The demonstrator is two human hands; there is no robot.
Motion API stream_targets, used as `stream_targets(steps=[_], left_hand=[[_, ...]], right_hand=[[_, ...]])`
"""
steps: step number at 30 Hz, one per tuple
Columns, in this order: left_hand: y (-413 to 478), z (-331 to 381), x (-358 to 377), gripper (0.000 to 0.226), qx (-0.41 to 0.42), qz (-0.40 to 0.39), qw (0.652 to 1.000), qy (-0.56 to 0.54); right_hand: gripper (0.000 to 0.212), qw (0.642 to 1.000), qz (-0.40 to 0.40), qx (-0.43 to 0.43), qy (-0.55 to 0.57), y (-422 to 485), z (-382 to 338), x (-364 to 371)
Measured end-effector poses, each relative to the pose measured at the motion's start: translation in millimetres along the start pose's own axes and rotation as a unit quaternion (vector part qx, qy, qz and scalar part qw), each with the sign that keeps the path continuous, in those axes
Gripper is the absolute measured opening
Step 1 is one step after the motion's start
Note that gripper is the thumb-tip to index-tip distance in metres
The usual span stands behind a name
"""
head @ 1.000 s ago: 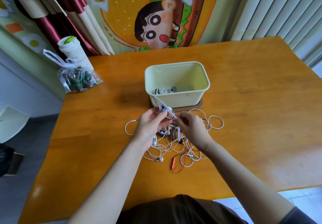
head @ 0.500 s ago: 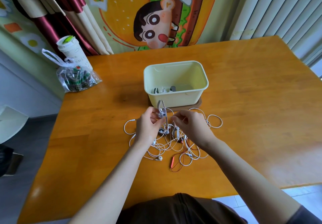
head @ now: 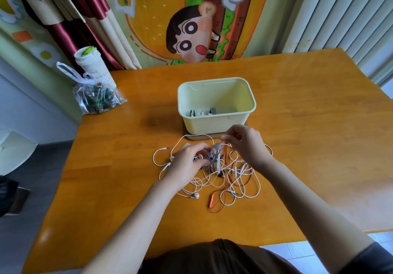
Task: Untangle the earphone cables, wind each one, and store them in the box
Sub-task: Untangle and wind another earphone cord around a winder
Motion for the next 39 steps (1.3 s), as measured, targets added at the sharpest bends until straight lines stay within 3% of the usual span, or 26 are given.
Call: stream_targets(steps=[2, 4, 10, 13, 18, 23, 28, 30, 34, 39], left_hand=[[0.5, 5.5, -0.3, 0.026, 0.011, -0.003, 0.999, -0.049], [1.6, 13.0, -3.0, 0.025, 0.013, 0.008, 0.984, -0.178], [8.6, 7.2, -3.1, 0.022, -0.051, 0.091, 0.886, -0.451], [10.6, -1.3, -3.2, 0.02, -0.084, 0.129, 0.846, -0.51], [10.7, -15.2, -1.3, 0.02, -0.124, 0.184, 0.81, -0.543], [7.5, -23.4, -10.1, 0.014, -0.155, 0.215, 0.854, -0.448], [6.5, -28.9, -9.6, 0.016, -0.179, 0.216, 0.847, -0.451], [5.3, -32.5, -7.6, 0.017, -0.186, 0.213, 0.861, -0.423], [11.7, -15.5, -17.1, 0.015, -0.102, 0.159, 0.971, -0.149], [11.1, -4.0, -13.3, 0.019, -0.035, 0.084, 0.996, 0.004]], right_hand=[[0.015, 0.999, 0.0, 0.023, 0.028, -0.7, 6.1, 1.0], [0.016, 0.998, 0.003, 0.044, 0.048, -1.7, 10.6, 2.8], [0.019, 0.994, 0.002, 0.049, 0.101, -12.7, 7.5, 17.4], [0.02, 0.993, -0.005, 0.049, 0.111, -19.3, 6.6, 27.0], [0.015, 0.994, -0.022, 0.041, 0.104, -23.7, 2.4, 30.7], [0.013, 1.0, -0.005, 0.005, 0.021, -23.3, -2.5, 25.7], [0.011, 0.999, 0.01, -0.037, -0.003, -21.3, -17.2, 15.6], [0.012, 0.998, 0.003, -0.056, -0.018, -21.6, -23.8, 17.1], [0.016, 0.997, 0.0, -0.066, -0.035, -19.0, -29.4, 12.4], [0.022, 0.998, -0.03, -0.037, -0.051, -7.5, -22.5, 0.1]])
Point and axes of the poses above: each hand's wrist, its own y-axis towards the middle knuckle, its own x-axis out of the palm, z = x × y, the point moved 9 cm from there along y, towards the middle knuckle, and after that the axes turned 4 degrees about x, right-handed, at the moved point
